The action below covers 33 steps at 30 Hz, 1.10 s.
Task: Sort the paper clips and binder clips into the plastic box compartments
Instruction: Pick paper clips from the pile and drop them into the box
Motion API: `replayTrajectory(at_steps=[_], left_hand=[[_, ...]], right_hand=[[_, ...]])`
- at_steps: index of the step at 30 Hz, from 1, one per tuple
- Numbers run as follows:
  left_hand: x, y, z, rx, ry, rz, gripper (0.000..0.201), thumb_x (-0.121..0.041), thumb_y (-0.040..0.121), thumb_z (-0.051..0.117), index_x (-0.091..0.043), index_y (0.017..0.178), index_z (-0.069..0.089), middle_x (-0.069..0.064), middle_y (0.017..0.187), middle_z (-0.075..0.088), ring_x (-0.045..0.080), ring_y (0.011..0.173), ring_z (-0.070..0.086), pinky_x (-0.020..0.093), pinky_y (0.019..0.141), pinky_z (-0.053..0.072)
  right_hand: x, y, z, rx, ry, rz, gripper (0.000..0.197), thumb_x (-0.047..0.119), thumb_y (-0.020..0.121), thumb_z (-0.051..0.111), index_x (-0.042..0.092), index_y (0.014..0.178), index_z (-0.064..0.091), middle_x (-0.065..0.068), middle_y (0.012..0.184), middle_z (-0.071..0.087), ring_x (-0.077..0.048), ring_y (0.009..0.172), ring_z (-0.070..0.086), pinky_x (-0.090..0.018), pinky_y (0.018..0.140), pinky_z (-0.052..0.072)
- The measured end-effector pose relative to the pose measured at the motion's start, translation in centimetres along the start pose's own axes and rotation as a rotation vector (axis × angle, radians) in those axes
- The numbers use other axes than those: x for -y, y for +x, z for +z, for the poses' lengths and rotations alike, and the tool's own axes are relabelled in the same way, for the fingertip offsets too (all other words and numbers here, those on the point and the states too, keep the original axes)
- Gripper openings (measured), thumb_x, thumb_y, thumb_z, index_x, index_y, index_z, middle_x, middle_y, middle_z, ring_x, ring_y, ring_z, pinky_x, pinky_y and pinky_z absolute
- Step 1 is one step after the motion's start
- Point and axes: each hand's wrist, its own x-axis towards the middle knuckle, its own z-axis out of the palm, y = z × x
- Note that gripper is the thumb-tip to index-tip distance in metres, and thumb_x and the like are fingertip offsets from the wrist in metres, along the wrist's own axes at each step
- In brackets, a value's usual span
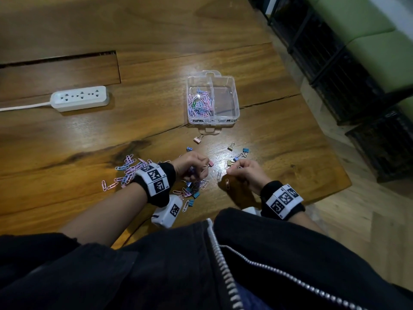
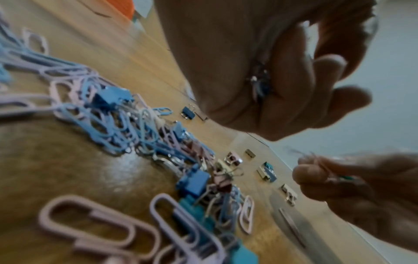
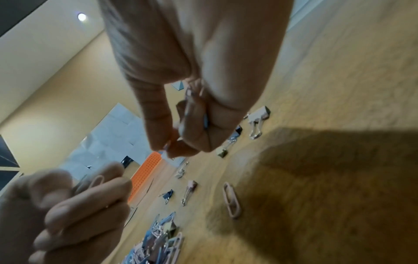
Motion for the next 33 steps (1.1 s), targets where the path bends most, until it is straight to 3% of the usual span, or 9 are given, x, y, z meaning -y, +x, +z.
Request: replayTrajectory(at_steps=[4,8,11,14,17,19,21,26,33], left_hand=[[0.0,-0.6,0.4,0.08,-0.028,-0.047,0.012,-0.016,0.044,0.056,-0.016,0.043,0.044,0.0,0.044,0.053,0.005,0.027,0.037,0.005,0.029,0.026],[0.4,-0.4,0.4,-0.038,0.048,-0.047,0.041,0.001,0.084,0.05,-0.012,0.045,0.05,-0.002,0.038,0.052,0.003,0.025,0.038,0.007,0.027,0.027],[0.4,-0.5,1.0,-0.089,0.087,-0.064,0.034,0.007,0.087,0.047,-0.012,0.059,0.041,-0.003,0.042,0.051,0.003,0.026,0.038,0.01,0.029,0.029],[0.5,-0.3,1.8,-0.166,0.544,-0.034,0.033,-0.013,0.085,0.061,-0.019,0.063,0.038,-0.007,0.058,0.045,0.002,0.046,0.039,0.015,0.044,0.031],[0.8,-0.3,2.3,-0.21,1.011,0.103,0.032,-0.024,0.087,0.06,-0.021,0.065,0.036,-0.006,0.065,0.044,0.011,0.062,0.041,0.016,0.054,0.029],[0.9,-0.2,2.4,-0.198,1.193,0.107,0.014,-0.03,0.089,0.054,-0.016,0.091,0.051,0.0,0.086,0.061,0.019,0.082,0.055,0.022,0.068,0.041],[0.9,-0.1,2.5,-0.185,1.381,0.062,0.033,-0.037,0.089,0.053,-0.015,0.114,0.049,0.003,0.108,0.064,0.022,0.098,0.059,0.03,0.077,0.046],[1.0,-0.1,2.9,-0.185,1.652,-0.03,0.037,-0.04,0.085,0.058,-0.014,0.111,0.053,0.004,0.108,0.063,0.022,0.099,0.061,0.033,0.078,0.049],[0.7,-0.2,2.9,-0.152,1.617,-0.07,0.025,-0.028,0.092,0.05,-0.008,0.103,0.059,0.006,0.1,0.062,0.023,0.095,0.061,0.035,0.08,0.052]], right_hand=[[-0.7,0.3,-0.4,-0.023,0.003,-0.004,0.028,-0.007,0.076,0.059,0.011,0.057,0.046,-0.006,0.062,0.047,-0.01,0.046,0.04,-0.019,0.042,0.033],[-1.1,0.1,-0.3,0.016,0.033,0.013,0.025,-0.01,0.079,0.054,0.012,0.069,0.049,-0.003,0.065,0.053,-0.001,0.041,0.049,-0.014,0.039,0.037],[-1.1,-0.4,-0.1,0.054,0.065,0.085,0.024,-0.006,0.085,0.041,0.013,0.08,0.054,0.007,0.055,0.06,-0.005,0.045,0.042,-0.016,0.042,0.025],[-1.3,-0.6,-0.2,0.089,0.102,0.145,0.025,0.01,0.091,0.036,0.013,0.071,0.052,0.003,0.054,0.05,-0.006,0.043,0.036,-0.015,0.04,0.024],[-1.6,-0.5,-0.1,0.023,-0.013,0.14,0.033,0.028,0.09,0.048,0.018,0.059,0.042,0.003,0.056,0.039,-0.007,0.042,0.034,-0.017,0.041,0.026],[-2.0,-0.3,0.2,-0.07,-0.195,0.064,0.037,0.031,0.083,0.06,0.02,0.055,0.038,0.003,0.053,0.041,-0.01,0.044,0.038,-0.023,0.047,0.035],[-2.5,-0.1,0.5,-0.152,-0.431,-0.036,0.038,0.031,0.076,0.068,0.02,0.055,0.039,0.002,0.055,0.046,-0.014,0.053,0.046,-0.03,0.06,0.044],[-2.3,-0.6,1.3,-0.262,-0.826,-0.092,0.025,0.033,0.073,0.071,0.018,0.077,0.051,0.007,0.072,0.05,-0.013,0.073,0.048,-0.03,0.07,0.043],[-2.1,-0.3,2.0,-0.219,-0.99,-0.098,0.012,0.028,0.083,0.06,0.018,0.09,0.061,-0.003,0.099,0.064,-0.021,0.096,0.056,-0.034,0.083,0.045]])
